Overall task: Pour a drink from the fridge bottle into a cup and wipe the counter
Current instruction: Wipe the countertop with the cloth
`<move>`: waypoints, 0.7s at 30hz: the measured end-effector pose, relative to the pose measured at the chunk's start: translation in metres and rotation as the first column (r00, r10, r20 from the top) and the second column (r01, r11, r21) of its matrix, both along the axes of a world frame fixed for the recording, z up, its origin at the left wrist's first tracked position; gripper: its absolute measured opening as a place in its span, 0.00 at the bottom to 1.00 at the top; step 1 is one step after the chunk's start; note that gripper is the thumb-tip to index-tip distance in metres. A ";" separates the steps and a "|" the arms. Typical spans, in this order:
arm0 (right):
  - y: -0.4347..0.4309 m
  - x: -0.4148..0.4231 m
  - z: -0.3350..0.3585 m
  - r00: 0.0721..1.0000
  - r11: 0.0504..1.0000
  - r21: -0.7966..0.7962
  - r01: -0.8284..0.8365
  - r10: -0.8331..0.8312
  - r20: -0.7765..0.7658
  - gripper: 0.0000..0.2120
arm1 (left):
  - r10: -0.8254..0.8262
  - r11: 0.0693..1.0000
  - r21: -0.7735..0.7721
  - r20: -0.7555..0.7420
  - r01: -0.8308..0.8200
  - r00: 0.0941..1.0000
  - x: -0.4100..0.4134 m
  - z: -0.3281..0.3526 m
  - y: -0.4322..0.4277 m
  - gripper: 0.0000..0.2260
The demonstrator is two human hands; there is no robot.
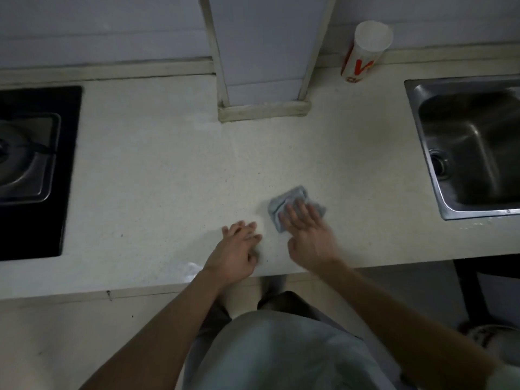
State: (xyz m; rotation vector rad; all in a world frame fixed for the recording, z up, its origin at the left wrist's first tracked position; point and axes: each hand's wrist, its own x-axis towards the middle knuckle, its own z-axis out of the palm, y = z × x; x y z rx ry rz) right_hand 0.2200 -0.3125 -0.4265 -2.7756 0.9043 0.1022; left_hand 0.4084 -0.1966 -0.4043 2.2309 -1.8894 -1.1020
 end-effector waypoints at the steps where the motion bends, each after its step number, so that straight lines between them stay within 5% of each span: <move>1: -0.019 0.007 0.001 1.000 1.000 0.004 -0.009 0.009 -0.007 0.30 | 0.019 1.000 -0.014 -0.019 -0.019 1.000 0.000 -0.002 0.000 0.22; 9: -0.181 0.060 -0.003 0.940 0.935 0.117 0.334 -0.322 -0.110 0.32 | 0.067 0.997 -0.047 -0.010 -0.068 0.998 -0.004 -0.012 0.000 0.18; 15: -0.174 0.018 -0.005 0.945 0.942 0.074 0.328 -0.327 -0.014 0.33 | 0.044 0.999 -0.027 0.037 -0.043 0.998 -0.003 -0.009 -0.001 0.26; 21: -0.161 -0.086 -0.009 0.839 0.841 -0.059 0.538 -0.541 -0.057 0.27 | 0.078 0.997 -0.010 0.010 -0.078 0.997 -0.006 -0.003 0.001 0.29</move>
